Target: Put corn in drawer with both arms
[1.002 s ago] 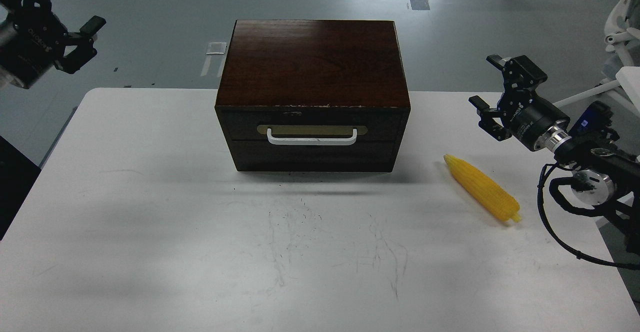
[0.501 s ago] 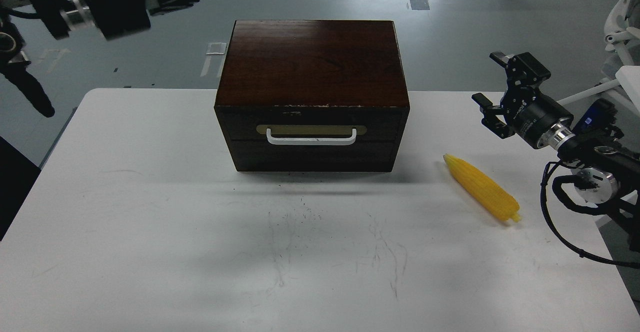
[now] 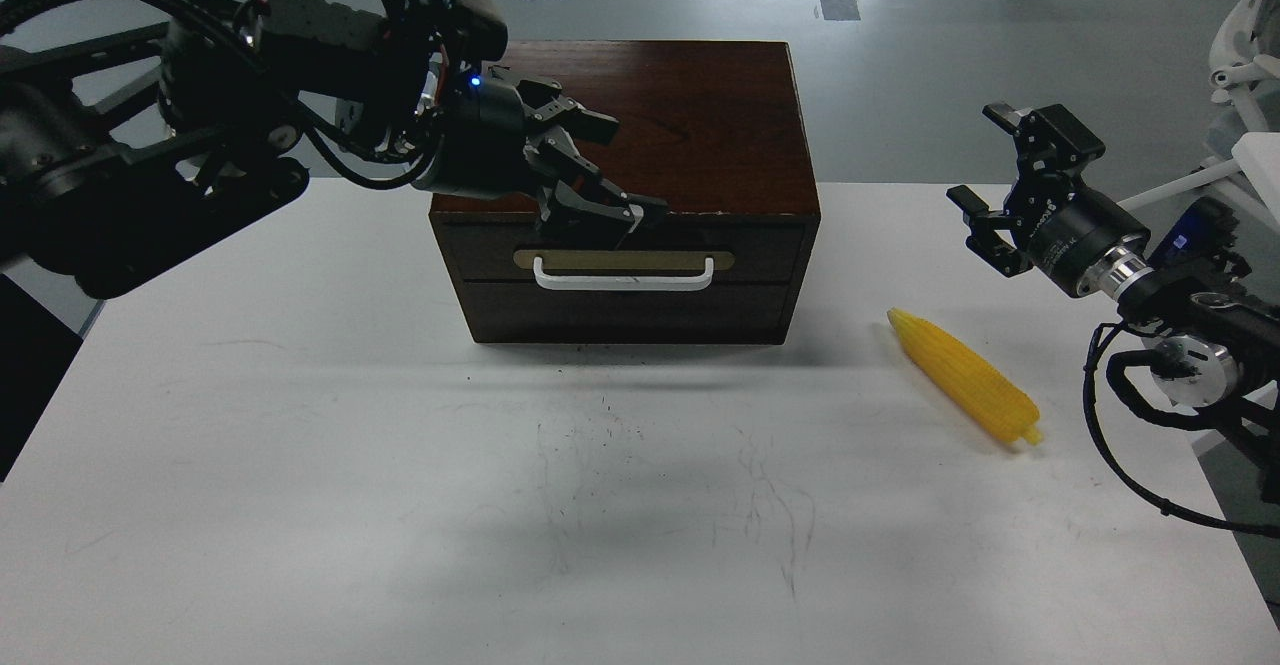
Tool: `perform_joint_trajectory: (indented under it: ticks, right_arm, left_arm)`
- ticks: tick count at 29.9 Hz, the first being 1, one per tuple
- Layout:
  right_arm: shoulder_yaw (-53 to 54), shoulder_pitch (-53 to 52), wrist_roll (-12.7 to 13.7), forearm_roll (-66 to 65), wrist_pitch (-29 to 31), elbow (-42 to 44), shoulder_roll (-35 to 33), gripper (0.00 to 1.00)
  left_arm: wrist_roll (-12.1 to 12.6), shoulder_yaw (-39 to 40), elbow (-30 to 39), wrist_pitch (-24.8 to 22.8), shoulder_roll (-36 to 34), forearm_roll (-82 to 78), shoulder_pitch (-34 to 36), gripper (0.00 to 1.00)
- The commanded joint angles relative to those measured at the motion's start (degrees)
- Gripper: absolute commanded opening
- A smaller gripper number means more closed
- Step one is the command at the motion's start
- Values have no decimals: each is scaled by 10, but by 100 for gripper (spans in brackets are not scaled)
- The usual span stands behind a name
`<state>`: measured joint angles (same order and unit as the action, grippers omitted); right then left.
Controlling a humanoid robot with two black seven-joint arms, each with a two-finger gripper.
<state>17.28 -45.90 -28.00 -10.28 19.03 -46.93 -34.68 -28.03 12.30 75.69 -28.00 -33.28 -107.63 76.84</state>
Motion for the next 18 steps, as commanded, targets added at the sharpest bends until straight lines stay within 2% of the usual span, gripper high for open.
perform_joint_trajectory:
  ticks: [1, 8, 18]
  right_arm:
    - [0, 1, 0, 0, 0, 0, 0, 100]
    - [0, 2, 0, 0, 0, 0, 1, 100]
    - [0, 1, 0, 0, 0, 0, 1, 100]
  left_arm:
    - [0, -68, 0, 0, 19, -22, 39, 99]
    - [0, -103, -1, 0, 63, -85, 45, 99]
    - [0, -119, -18, 0, 79, -145, 35, 99]
